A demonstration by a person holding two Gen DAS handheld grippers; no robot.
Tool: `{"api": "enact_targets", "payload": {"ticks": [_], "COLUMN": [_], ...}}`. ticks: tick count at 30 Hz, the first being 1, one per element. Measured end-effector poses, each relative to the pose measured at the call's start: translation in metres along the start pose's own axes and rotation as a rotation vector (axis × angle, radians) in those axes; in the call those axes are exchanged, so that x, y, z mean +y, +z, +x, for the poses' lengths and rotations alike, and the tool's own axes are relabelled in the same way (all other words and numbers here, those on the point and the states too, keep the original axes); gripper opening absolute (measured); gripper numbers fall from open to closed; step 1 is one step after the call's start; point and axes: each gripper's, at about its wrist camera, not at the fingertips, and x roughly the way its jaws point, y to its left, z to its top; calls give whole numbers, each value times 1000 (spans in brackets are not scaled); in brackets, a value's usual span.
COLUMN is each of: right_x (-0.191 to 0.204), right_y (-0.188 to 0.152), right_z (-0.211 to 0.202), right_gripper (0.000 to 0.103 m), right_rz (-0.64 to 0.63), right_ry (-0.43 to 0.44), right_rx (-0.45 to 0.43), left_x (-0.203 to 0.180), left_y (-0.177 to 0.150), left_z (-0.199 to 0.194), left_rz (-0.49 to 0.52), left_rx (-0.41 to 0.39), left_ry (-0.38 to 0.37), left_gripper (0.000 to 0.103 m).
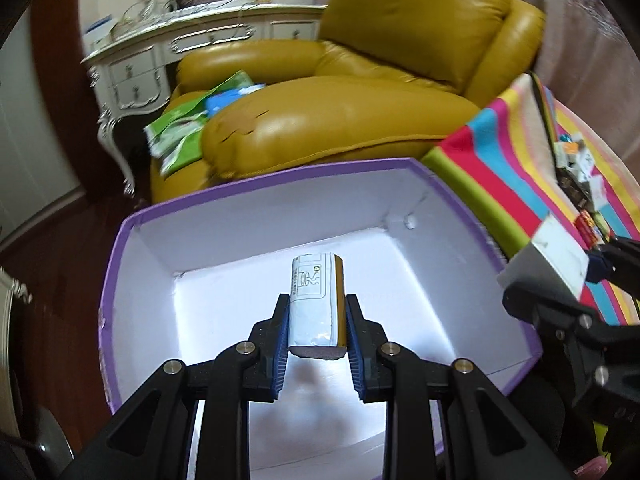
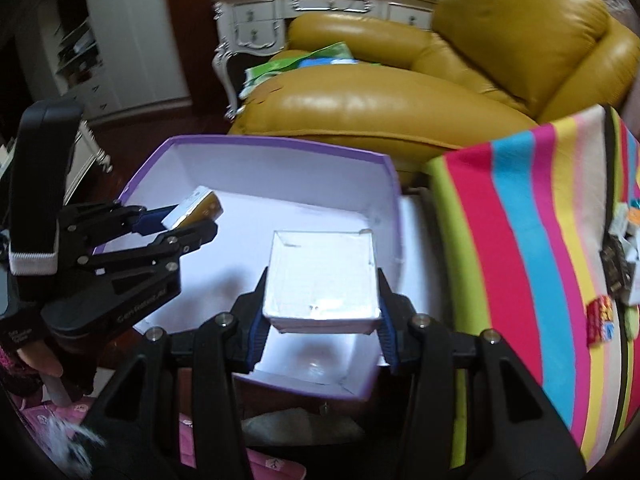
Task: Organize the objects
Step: 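Open both tools to drop the soap bar and cube box into the storage box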
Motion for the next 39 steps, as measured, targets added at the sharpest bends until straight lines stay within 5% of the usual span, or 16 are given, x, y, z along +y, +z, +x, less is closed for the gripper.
{"api": "enact_targets", "payload": {"ticks": [16,18,20,22,26,32,39], "right_x": [14,12,7,-2,-20,-16,-25], "right_y": [3,5,5,2,-3,2,-8], "right_z": [19,18,16,13,16,54,79], "right_gripper": [50,63,68,68,69,70,70], "right_rz": [5,13,41,80,150,164,179], "right_ry": [30,25,19,28,40,122,-36], "right_rx": [21,19,5,-1,10,140,268], "left_x": [10,10,12,12,10,9,10], "left_y": [-1,-1,0,1,2,-9,-14], "left_z": [2,1,-1,-2,0,11,29], "left_rz": [-22,-35,-59,-68,-61,-47,-57], "left_rx": [-17,-14,-14,-23,-24,-15,41], "left_ry": [31,28,18,23,30,87,66], "left_gripper": [28,35,60,71,75,76,76]}}
